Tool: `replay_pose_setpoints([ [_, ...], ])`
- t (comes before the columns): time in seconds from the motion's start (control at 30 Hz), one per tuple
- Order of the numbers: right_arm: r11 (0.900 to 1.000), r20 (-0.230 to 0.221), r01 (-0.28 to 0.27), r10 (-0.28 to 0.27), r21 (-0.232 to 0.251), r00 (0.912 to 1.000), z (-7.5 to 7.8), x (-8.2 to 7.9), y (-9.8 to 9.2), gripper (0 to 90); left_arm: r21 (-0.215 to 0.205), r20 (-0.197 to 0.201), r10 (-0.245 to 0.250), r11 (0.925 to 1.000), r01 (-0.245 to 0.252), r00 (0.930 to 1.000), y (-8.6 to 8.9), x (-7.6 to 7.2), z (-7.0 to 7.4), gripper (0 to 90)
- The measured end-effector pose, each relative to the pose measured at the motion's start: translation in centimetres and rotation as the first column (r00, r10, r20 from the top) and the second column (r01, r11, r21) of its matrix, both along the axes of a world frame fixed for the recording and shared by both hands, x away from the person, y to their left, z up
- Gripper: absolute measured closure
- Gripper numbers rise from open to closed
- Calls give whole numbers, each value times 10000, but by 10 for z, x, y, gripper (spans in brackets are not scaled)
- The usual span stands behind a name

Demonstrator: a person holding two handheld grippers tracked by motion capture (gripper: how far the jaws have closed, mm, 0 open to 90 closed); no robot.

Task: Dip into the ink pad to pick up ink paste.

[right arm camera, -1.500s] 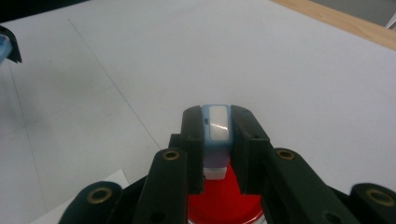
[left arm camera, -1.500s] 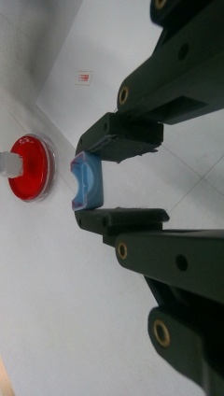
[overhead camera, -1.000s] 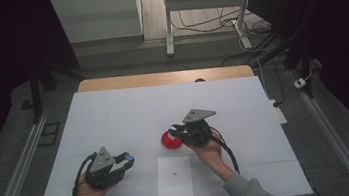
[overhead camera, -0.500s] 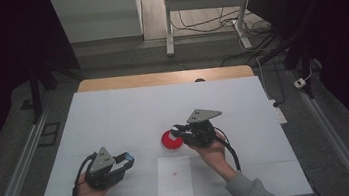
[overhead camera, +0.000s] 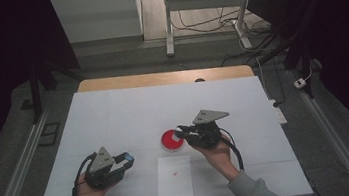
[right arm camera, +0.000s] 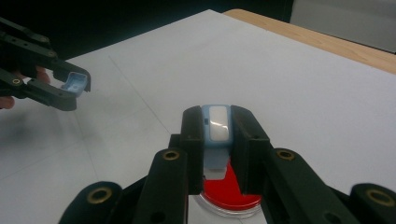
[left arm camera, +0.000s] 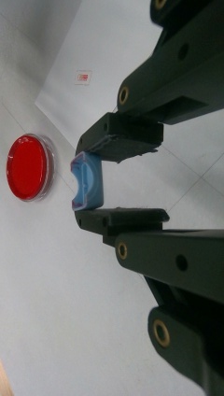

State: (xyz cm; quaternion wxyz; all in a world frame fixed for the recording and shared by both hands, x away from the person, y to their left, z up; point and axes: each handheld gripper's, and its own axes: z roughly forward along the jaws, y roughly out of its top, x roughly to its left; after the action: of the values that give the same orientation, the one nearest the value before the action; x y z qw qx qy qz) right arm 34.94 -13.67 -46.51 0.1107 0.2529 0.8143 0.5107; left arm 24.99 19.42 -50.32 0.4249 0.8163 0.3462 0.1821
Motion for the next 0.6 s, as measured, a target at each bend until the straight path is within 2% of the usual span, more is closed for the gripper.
replay_pose_setpoints([
  [0.6,9996,35,-208,208,192,9998,6,-9,-7,751,15,-3,0,10000,0,10000,1,0,0,652],
])
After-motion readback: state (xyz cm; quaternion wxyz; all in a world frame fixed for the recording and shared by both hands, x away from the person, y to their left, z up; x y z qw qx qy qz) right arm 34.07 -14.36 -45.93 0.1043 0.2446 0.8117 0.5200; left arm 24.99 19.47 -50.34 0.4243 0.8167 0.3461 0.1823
